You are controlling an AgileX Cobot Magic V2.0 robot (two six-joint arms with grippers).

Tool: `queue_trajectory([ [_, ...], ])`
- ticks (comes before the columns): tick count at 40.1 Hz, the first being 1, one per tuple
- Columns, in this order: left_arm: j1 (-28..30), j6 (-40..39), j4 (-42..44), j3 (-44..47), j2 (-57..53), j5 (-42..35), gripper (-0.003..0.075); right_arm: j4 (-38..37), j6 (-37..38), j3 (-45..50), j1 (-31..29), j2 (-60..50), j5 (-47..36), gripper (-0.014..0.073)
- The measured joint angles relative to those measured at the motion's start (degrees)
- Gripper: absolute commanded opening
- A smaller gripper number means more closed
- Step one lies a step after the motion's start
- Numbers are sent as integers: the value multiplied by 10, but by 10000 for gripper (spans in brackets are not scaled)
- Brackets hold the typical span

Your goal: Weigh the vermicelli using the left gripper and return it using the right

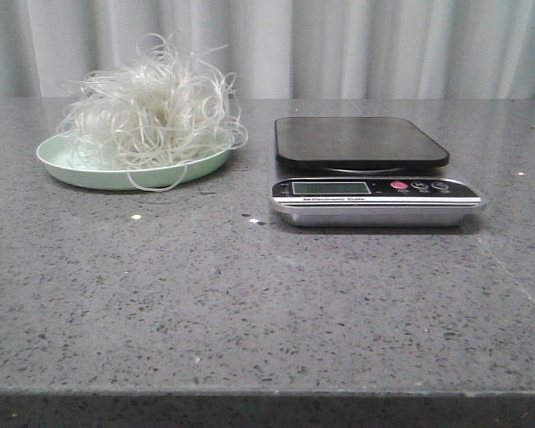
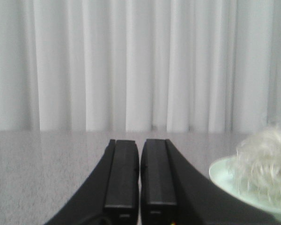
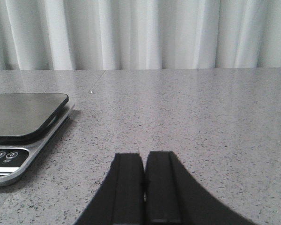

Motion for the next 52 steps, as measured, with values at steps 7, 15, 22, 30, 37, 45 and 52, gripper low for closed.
queue_trajectory([
  [7, 0, 0, -5, -142, 23, 48, 137, 0, 0, 0, 0, 0, -3, 151],
  [15, 0, 0, -6, -354, 156, 140, 137, 0, 0, 0, 0, 0, -3, 151],
  [22, 0, 0, -6, -460, 274, 212, 173, 0, 0, 0, 0, 0, -3, 151],
  [30, -16, 4, -6, -502, 385, 296, 396, 0, 0, 0, 0, 0, -3, 151],
  [37, -50, 4, -6, -518, 460, 342, 560, 0, 0, 0, 0, 0, -3, 151],
  [45, -85, 8, -6, -556, 545, 382, 625, 0, 0, 0, 0, 0, -3, 151],
  [52, -113, 59, -18, -614, 638, 433, 625, 0, 0, 0, 0, 0, -3, 151],
])
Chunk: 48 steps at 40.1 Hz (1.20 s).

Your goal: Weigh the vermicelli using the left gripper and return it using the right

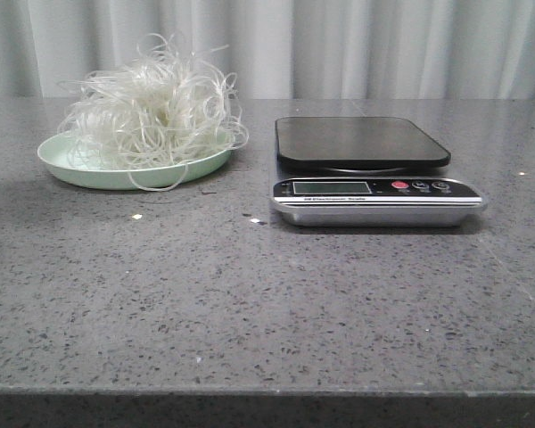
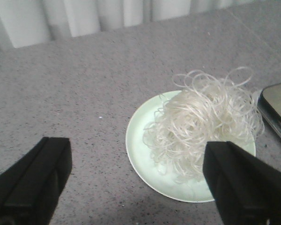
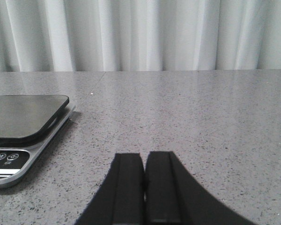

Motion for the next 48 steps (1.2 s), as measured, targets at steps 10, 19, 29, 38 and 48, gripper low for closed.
queue_trajectory([
  [10, -12, 97, -84, -65, 126, 30, 625, 0, 0, 0, 0, 0, 0, 151],
  [19, -12, 113, -119, -94, 221, 33, 624, 0, 0, 0, 0, 0, 0, 151],
  [29, -12, 154, -186, -100, 284, 26, 623, 0, 0, 0, 0, 0, 0, 151],
  [38, -12, 159, -216, -100, 330, -5, 619, 0, 0, 0, 0, 0, 0, 151],
  [48, -12, 161, -237, -102, 367, -17, 551, 0, 0, 0, 0, 0, 0, 151],
])
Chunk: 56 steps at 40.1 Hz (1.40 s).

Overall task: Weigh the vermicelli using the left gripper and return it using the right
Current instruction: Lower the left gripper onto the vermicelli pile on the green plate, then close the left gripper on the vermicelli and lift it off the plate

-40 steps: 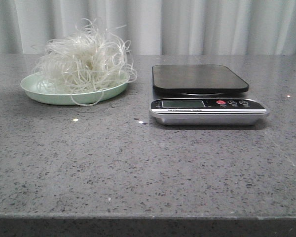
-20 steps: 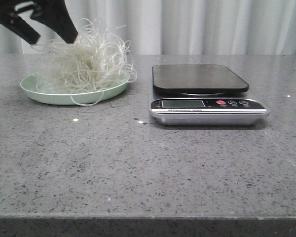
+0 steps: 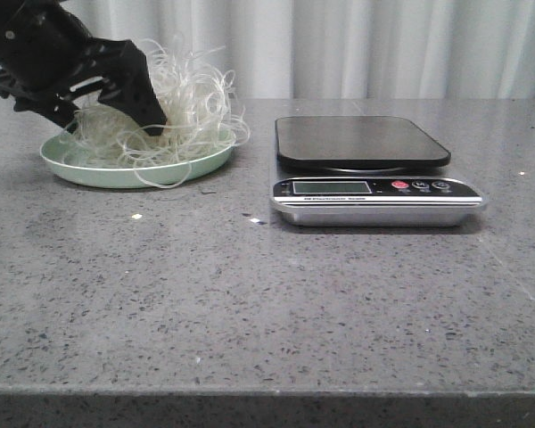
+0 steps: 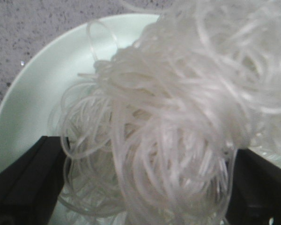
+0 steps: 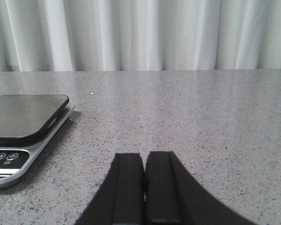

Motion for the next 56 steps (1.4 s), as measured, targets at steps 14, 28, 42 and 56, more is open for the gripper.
queue_trajectory([
  [14, 0, 0, -5, 0, 1, -2, 138, 0, 0, 0, 0, 0, 0, 151],
  [28, 0, 0, -5, -5, -9, 13, 146, 0, 0, 0, 0, 0, 0, 151],
  [42, 0, 0, 0, -5, -95, 26, 146, 0, 0, 0, 0, 0, 0, 151],
  [56, -56, 0, -7, -20, -171, 31, 145, 0, 0, 0, 0, 0, 0, 151],
])
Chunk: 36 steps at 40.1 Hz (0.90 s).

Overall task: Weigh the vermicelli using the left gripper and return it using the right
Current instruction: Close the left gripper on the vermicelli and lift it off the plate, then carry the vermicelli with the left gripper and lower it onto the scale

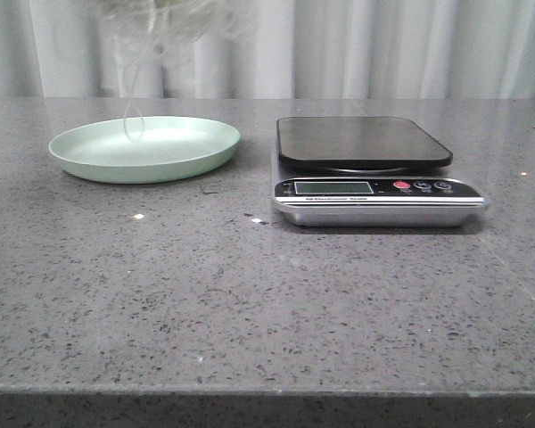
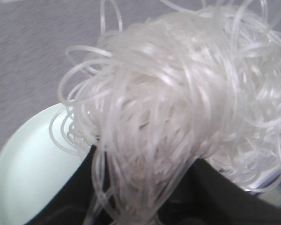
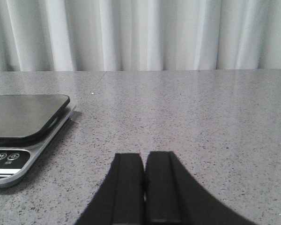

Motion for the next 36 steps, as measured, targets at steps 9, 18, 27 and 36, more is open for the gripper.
queue_trajectory([
  [9, -109, 0, -5, -28, 7, -27, 145, 0, 0, 0, 0, 0, 1, 151],
  [18, -187, 0, -8, -29, 56, -88, 145, 0, 0, 0, 0, 0, 1, 151],
  [27, -201, 0, -8, -29, 124, -145, 145, 0, 0, 0, 0, 0, 1, 151],
  [36, -201, 0, -12, -29, 179, -168, 145, 0, 0, 0, 0, 0, 1, 151],
])
